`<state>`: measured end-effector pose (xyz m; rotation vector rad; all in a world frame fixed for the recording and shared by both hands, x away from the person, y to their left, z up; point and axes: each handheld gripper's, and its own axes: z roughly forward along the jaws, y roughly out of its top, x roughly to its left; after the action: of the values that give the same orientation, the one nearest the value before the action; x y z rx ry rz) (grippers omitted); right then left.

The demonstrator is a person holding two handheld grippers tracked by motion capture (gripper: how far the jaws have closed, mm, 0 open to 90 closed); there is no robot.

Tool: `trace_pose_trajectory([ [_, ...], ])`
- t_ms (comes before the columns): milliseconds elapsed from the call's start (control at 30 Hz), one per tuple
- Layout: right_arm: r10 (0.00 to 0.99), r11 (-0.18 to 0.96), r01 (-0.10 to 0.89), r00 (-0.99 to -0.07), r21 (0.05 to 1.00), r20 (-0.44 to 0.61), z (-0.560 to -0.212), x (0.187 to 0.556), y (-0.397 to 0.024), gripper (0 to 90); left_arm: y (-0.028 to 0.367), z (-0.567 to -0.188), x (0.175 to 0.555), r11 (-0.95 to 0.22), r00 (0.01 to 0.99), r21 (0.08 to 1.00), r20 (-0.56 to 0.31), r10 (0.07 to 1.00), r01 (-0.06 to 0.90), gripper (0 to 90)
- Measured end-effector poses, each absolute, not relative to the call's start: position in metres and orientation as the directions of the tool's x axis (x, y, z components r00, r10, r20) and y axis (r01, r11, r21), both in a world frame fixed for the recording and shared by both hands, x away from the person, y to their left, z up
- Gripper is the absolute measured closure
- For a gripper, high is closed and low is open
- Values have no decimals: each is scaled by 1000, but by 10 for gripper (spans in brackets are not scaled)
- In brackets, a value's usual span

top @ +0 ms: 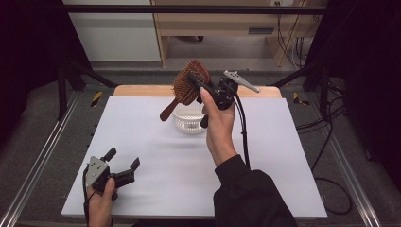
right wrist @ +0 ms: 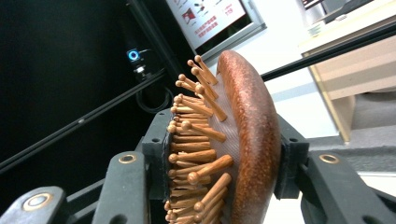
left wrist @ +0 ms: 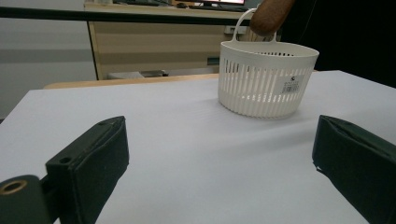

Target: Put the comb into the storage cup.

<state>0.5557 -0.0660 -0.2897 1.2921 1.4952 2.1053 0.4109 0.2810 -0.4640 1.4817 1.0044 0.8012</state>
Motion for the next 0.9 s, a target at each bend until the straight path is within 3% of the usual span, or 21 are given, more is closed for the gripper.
trace_pose_trajectory([
  [900, 723, -437, 192, -506, 879, 470, -292, 585, -76, 513, 283, -466, 413, -20, 414, 987, -49, 909, 160, 40],
])
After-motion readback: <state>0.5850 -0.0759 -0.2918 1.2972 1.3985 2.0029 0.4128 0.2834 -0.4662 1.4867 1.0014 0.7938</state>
